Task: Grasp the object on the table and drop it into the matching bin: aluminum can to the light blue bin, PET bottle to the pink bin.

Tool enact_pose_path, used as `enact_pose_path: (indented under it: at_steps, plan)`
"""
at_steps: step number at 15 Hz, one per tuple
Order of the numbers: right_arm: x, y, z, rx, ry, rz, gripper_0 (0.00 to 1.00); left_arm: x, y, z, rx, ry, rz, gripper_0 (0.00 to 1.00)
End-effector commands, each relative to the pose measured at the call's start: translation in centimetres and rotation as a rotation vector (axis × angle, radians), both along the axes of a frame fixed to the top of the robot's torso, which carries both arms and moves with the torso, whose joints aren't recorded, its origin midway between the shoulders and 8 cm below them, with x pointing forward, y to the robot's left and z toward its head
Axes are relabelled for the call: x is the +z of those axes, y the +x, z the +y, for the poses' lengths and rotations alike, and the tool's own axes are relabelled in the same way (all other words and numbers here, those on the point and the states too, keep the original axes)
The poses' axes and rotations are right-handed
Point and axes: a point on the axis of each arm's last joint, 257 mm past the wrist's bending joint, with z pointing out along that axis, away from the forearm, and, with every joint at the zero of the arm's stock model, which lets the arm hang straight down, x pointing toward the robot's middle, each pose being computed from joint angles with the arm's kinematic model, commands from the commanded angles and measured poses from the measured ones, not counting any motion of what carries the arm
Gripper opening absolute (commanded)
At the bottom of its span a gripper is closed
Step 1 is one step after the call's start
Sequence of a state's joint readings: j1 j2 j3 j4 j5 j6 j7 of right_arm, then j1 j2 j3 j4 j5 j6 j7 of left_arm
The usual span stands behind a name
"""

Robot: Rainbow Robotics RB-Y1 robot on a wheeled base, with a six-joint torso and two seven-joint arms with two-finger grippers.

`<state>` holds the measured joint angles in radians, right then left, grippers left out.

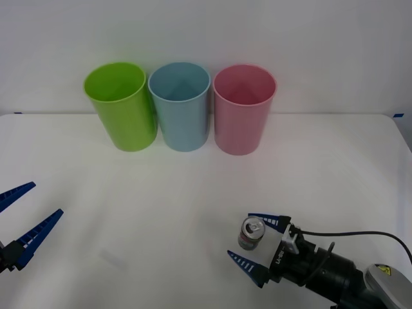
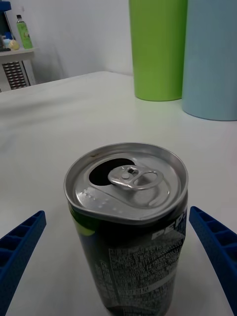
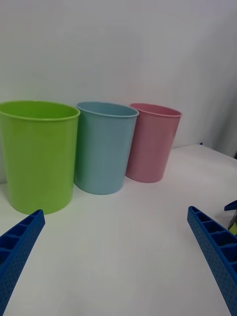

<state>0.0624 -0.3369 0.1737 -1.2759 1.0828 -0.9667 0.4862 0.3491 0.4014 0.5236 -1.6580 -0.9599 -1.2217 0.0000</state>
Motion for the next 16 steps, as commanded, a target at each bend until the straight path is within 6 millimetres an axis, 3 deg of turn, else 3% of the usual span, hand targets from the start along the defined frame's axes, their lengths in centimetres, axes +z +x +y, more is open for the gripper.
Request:
enact_pose_path:
  at_steps: [1, 9, 10, 11, 12, 16]
  plan:
    - [0.1, 0.43, 0.59, -0.008, 0.0, -0.008, 1.0, 0.0, 0.0, 0.0, 0.0, 0.0, 0.0, 1.0]
    - [0.04, 0.73, 0.6, -0.02, -0.003, -0.009, 1.0, 0.0, 0.0, 0.0, 0.0, 0.0, 0.0, 1.0]
    - [0.13, 0.82, 0.63, -0.02, -0.003, -0.012, 0.47, 0.0, 0.0, 0.0, 0.0, 0.0, 0.0, 1.0]
    - [0.16, 0.8, 0.58, -0.019, -0.003, -0.014, 0.1, 0.0, 0.0, 0.0, 0.0, 0.0, 0.0, 1.0]
    - [0.21, 0.79, 0.61, -0.022, 0.002, -0.013, 0.0, 0.0, 0.0, 0.0, 0.0, 0.0, 0.0, 1.0]
    - [0.25, 0.95, 0.53, -0.027, 0.004, -0.012, 0.0, 0.0, 0.0, 0.0, 0.0, 0.0, 0.0, 1.0]
